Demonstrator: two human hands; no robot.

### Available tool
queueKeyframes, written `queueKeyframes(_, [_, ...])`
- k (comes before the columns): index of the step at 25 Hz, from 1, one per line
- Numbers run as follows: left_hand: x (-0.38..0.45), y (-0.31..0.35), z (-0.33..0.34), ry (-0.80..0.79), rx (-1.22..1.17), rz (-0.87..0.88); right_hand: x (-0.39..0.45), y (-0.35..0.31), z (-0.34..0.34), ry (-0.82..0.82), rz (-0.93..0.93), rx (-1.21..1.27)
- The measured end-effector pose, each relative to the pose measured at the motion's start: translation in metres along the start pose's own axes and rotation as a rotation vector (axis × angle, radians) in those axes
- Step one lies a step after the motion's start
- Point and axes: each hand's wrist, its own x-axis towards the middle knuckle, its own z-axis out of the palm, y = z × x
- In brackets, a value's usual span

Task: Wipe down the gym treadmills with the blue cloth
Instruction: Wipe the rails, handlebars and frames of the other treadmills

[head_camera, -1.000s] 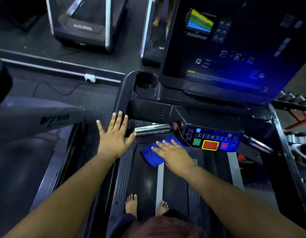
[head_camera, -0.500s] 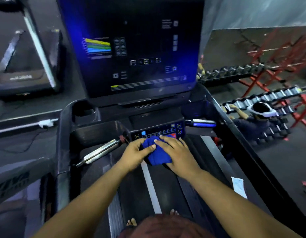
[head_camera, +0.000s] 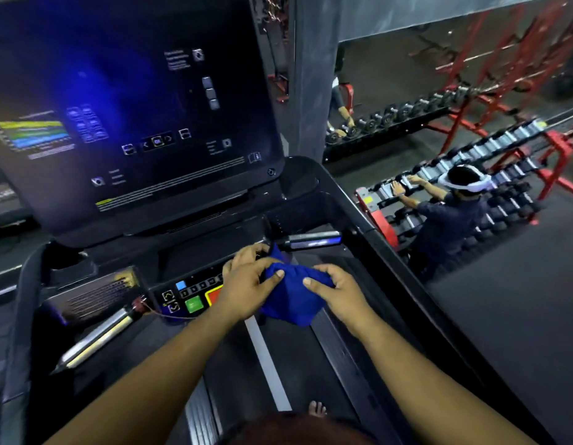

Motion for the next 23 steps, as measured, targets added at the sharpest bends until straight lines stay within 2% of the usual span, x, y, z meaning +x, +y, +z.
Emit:
queueKeyframes(5, [0.041, 0.024, 0.001, 0.002, 0.129, -0.028, 0.042, -0.015, -0.032, 0.160, -0.063, -0.208])
queueKeyframes(7, [0.066, 0.027, 0.001, 0.032, 0.097, -0.069, 0.062, -0.024, -0.030, 0.286, -0.121, -0.409])
queueKeyframes(9, [0.097, 0.024, 0.000, 0.034, 0.042, -0.145, 0.084, -0.031, -0.017, 0.439, -0.269, -0.678])
queueKeyframes(10, [0.111, 0.021, 0.000, 0.036, 0.046, -0.172, 0.093, -0.032, -0.007, 0.453, -0.364, -0.787])
queueKeyframes(12, [0.131, 0.006, 0.001, 0.036, 0.166, -0.169, 0.110, -0.021, 0.022, 0.234, -0.439, -0.933])
queueKeyframes(14, [0.133, -0.017, 0.004, -0.041, 0.313, -0.142, 0.119, 0.008, 0.046, 0.016, -0.367, -1.038])
queueKeyframes(17, [0.125, -0.044, 0.010, -0.228, 0.402, -0.139, 0.149, 0.015, 0.047, 0.028, -0.446, -1.218])
queueKeyframes(20, [0.127, -0.046, 0.013, -0.250, 0.384, -0.133, 0.191, -0.015, 0.037, -0.145, -0.350, -1.341])
queueKeyframes(21, [0.129, -0.045, 0.013, -0.257, 0.388, -0.126, 0.194, -0.014, 0.039, -0.135, -0.346, -1.321])
queueKeyframes(23, [0.129, -0.047, 0.014, -0.272, 0.402, -0.113, 0.173, 0.004, 0.042, 0.048, -0.402, -1.254])
